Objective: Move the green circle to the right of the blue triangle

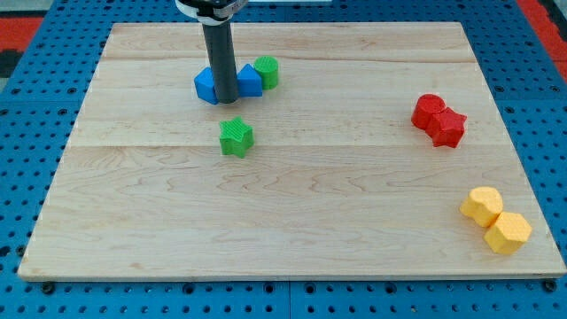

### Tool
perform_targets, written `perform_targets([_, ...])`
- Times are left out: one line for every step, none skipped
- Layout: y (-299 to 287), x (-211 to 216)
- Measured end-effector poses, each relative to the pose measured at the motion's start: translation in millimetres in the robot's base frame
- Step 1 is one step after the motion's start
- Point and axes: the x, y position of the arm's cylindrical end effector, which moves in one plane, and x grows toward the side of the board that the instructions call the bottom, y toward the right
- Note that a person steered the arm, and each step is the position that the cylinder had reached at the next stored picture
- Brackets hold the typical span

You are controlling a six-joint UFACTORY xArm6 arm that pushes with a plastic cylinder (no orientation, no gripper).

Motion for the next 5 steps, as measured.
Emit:
perform_targets([0.0, 0.0])
perform_targets([5.4, 5.5])
perform_targets([42.9, 31.3])
perform_targets([80.5, 45.3])
perform_targets([135.4, 17.7])
